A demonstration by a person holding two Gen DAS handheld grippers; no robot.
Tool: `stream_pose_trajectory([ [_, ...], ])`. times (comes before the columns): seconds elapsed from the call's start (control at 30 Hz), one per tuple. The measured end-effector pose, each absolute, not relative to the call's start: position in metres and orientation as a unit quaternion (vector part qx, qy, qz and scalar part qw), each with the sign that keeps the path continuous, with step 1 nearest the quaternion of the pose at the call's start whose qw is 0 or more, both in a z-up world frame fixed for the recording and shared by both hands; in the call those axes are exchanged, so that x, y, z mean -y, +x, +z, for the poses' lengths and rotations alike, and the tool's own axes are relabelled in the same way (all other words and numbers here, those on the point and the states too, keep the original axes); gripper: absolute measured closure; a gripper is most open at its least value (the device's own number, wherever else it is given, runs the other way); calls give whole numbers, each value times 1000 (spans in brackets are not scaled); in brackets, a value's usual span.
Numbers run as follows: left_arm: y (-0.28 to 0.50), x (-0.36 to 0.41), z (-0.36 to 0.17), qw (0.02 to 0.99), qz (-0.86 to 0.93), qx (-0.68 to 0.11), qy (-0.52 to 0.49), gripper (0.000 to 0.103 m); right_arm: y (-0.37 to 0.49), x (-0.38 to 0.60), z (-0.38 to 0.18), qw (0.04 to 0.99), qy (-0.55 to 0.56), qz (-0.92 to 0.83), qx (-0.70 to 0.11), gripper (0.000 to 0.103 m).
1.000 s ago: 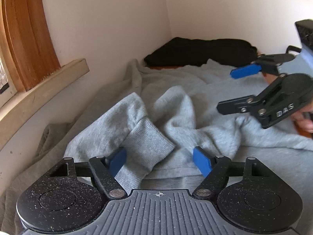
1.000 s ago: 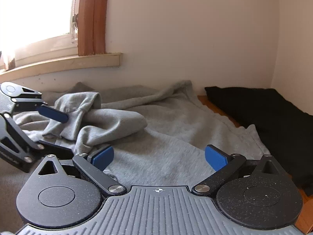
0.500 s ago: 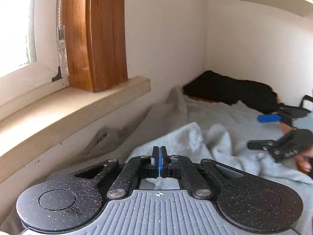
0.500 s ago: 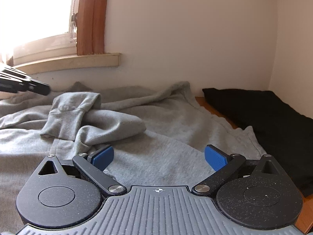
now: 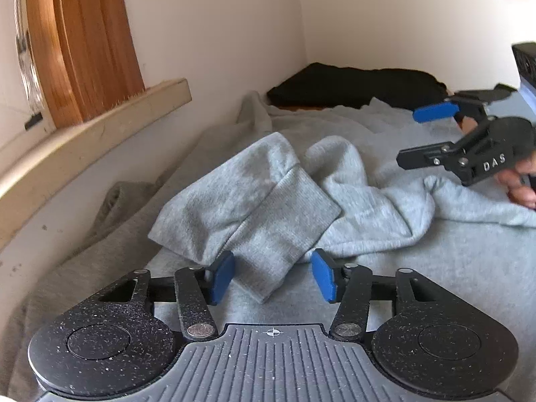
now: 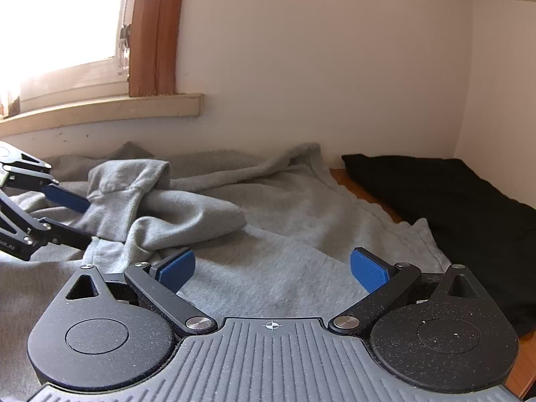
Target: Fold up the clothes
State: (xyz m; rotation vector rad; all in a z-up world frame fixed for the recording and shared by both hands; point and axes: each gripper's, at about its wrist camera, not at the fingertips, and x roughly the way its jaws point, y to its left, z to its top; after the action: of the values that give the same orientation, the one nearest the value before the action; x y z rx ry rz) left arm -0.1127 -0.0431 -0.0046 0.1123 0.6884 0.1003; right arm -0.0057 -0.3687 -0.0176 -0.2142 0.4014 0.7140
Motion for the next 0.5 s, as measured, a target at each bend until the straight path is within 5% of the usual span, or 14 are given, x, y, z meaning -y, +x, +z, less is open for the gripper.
stream_pose_trajectory([
  [0.1,-113,40,-4,939,44,-338,51,52,-6,370,-17,911,-100,349,-194,5],
  [0.13,-114,38,-2,939,47,-337,44,83,-6,371,-17,912,-98,349,-193,5],
  [0.4,-144,16,52,956,85,-282,-3,88,-11,382,-14,907,-80,374,-175,7],
  [0.5,-166,6,81,961,96,-258,-21,88,-18,385,-11,881,-76,423,-198,33],
])
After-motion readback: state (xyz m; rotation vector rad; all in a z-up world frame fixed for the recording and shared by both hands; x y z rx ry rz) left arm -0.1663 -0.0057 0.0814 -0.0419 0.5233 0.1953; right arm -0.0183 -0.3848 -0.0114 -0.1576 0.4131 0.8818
